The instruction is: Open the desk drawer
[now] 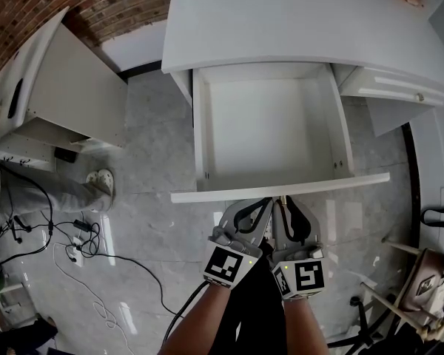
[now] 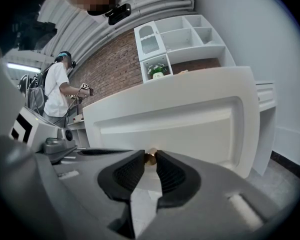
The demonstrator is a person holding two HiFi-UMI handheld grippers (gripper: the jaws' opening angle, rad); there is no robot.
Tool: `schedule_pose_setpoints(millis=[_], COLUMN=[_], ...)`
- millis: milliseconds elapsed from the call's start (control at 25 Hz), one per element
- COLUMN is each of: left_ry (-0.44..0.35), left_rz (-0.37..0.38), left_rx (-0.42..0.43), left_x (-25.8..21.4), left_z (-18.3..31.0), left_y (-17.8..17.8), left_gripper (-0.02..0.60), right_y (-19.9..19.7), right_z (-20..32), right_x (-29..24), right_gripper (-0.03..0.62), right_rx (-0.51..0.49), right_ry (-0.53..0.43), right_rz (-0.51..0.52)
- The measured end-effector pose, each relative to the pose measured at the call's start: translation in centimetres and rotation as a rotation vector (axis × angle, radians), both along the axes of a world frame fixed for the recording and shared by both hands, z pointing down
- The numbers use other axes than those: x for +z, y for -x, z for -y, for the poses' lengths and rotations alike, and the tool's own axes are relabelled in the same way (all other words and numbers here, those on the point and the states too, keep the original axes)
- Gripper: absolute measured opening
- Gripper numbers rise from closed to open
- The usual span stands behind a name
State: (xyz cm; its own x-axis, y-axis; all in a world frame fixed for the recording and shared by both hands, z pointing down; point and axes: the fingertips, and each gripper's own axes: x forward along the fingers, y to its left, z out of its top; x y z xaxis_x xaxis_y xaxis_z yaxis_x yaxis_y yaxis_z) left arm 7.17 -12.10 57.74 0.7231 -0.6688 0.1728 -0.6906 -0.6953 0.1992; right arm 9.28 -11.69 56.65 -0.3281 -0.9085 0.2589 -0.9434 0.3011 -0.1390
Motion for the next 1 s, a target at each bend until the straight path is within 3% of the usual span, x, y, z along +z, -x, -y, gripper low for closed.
schedule_pose_setpoints(millis=[1000], left_ry=[0.028], left_rz=[0.004], left_rx=[-0.002], left_x=[0.3], left_z=[-1.8], left_y=[-0.1], left_gripper=[-0.011], right_y=[-0.1], right_z=[-1.9], right_x=[0.1], right_gripper=[0.072], right_rx=[0.028], right_ry=[0.016], right_rz=[-0.021])
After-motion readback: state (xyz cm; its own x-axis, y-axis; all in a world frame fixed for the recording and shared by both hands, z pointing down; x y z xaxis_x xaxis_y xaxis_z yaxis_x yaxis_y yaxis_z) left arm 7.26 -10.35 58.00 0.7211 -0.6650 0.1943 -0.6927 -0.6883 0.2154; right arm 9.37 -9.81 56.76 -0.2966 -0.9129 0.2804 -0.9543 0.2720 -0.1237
